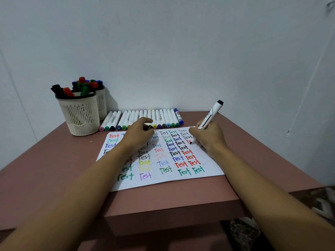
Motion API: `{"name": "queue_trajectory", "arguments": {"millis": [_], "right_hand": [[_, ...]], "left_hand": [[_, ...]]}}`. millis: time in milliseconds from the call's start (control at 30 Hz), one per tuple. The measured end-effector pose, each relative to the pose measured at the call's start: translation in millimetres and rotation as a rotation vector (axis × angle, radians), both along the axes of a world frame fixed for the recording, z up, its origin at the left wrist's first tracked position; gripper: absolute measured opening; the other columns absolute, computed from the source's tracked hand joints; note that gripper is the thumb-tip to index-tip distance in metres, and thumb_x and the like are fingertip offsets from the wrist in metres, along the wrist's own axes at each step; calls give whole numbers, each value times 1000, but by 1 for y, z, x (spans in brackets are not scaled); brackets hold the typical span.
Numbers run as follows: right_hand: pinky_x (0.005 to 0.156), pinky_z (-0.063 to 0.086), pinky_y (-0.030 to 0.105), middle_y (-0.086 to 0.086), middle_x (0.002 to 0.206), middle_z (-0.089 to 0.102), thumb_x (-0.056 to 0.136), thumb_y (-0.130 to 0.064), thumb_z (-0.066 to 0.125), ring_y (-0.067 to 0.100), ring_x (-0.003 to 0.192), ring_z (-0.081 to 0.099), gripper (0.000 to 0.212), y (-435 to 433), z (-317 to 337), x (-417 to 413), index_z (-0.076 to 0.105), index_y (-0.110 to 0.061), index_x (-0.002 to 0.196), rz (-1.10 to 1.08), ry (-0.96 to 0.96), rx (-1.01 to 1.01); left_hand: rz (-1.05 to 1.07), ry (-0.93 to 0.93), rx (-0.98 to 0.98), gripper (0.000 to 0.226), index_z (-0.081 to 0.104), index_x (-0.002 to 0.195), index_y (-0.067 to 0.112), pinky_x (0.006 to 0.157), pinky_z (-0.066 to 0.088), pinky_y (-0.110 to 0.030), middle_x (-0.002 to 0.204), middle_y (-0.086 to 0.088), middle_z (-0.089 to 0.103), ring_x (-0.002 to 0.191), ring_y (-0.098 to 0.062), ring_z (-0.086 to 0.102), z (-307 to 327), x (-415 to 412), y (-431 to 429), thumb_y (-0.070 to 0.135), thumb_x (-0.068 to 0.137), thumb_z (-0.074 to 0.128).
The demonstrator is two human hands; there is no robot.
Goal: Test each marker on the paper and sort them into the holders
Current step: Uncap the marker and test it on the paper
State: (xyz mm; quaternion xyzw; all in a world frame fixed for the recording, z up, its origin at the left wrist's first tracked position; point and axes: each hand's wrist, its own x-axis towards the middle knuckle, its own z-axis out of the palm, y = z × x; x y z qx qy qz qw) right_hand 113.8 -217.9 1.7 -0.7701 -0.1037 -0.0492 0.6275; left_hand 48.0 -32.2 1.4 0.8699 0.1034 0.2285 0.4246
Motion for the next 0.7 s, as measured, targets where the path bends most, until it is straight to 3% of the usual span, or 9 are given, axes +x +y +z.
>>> {"name": "queue_trajectory", "arguments": {"millis": [200,333,467,600,700], "right_hand": [[50,44,28,5,56,53,74,1,62,14,42,49,20,-1,0,-2,52,-14,66,33,-16,-8],[47,43,25,2,61,56,76,-2,64,12,47,53,20,0,0,-2,53,-16,68,16,-34,-49],[64,53,34,-1,67,55,80,-5,64,14,60,55,24,2,0,-3,50,-20,67,-28,-48,-50],[54,46,29,0,61,53,79,-4,63,13,49,50,22,-1,-1,-1,51,-18,67,-6,-36,-15],[54,47,26,0,63,54,80,-5,64,13,53,53,21,1,-1,-1,51,-18,68,3,-49,-54]], "left_hand": [[30,29,36,22,56,111,13,77,39,-25,103,-2,58,96,-17,54,0,1,1,16,89,57],[29,36,45,22,57,111,13,77,38,-24,102,0,56,94,-16,52,0,0,1,16,89,56],[28,38,58,22,57,111,13,80,38,-25,103,0,56,97,-16,52,0,0,1,16,89,56],[23,44,66,22,58,110,13,81,38,-25,104,0,57,99,-16,53,0,0,1,16,89,56],[20,41,70,19,58,108,14,80,37,-25,103,0,57,98,-15,53,0,0,2,16,89,56]]}}
